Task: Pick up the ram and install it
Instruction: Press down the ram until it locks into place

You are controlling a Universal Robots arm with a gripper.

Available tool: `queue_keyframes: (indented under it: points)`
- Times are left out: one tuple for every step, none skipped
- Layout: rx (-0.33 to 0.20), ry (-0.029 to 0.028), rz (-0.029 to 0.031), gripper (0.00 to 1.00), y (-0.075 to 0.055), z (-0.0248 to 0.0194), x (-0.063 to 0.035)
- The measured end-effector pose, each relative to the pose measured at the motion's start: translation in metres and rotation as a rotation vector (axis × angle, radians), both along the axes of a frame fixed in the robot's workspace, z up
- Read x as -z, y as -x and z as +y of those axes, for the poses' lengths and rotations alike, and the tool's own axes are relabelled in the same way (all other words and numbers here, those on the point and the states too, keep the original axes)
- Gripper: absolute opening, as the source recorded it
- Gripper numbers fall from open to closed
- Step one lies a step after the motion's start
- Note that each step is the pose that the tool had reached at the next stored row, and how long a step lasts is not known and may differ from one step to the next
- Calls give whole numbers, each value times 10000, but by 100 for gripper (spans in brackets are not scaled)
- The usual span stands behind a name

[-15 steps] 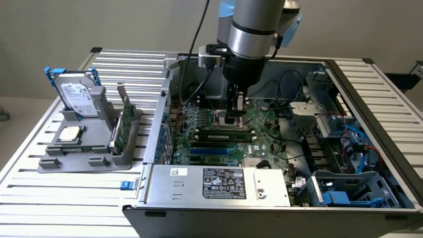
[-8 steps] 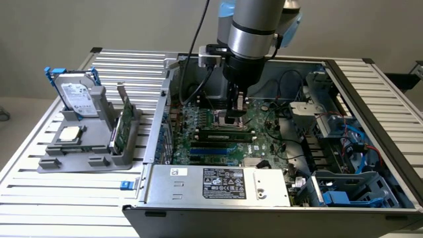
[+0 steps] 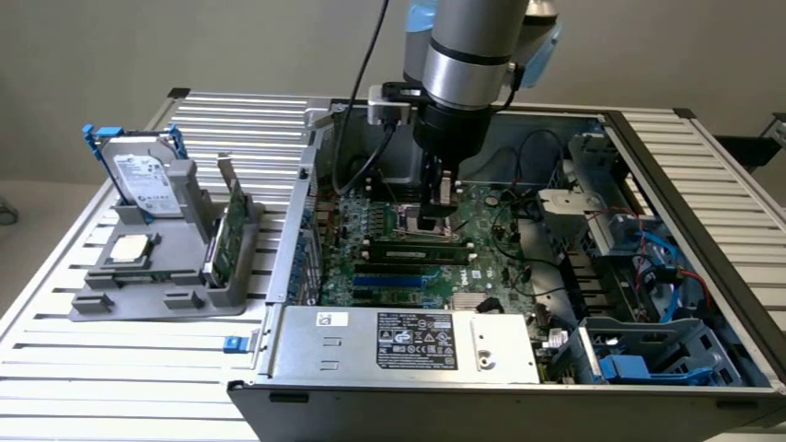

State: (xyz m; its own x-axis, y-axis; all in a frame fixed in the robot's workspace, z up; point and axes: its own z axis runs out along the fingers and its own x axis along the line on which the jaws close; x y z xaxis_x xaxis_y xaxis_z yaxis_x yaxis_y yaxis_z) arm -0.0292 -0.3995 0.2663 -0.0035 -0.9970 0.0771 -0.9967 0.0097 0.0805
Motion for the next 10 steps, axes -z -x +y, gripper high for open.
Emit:
queue_keyframes:
  points:
    - [-1, -7, -28, 11, 14, -3, 12]
    - [-3, -14, -57, 11, 30, -7, 23]
    - [-3, -21, -91, 11, 44, -9, 36]
    - [-4, -23, -122, 11, 57, -11, 50]
    - [-4, -25, -149, 11, 70, -12, 64]
    - [-7, -26, -178, 11, 82, -13, 80]
    - [-9, -28, -203, 11, 93, -13, 97]
    - [-13, -28, -225, 11, 103, -13, 114]
    - [-20, -28, -248, 11, 109, -13, 131]
    - [-29, -30, -272, 11, 115, -13, 149]
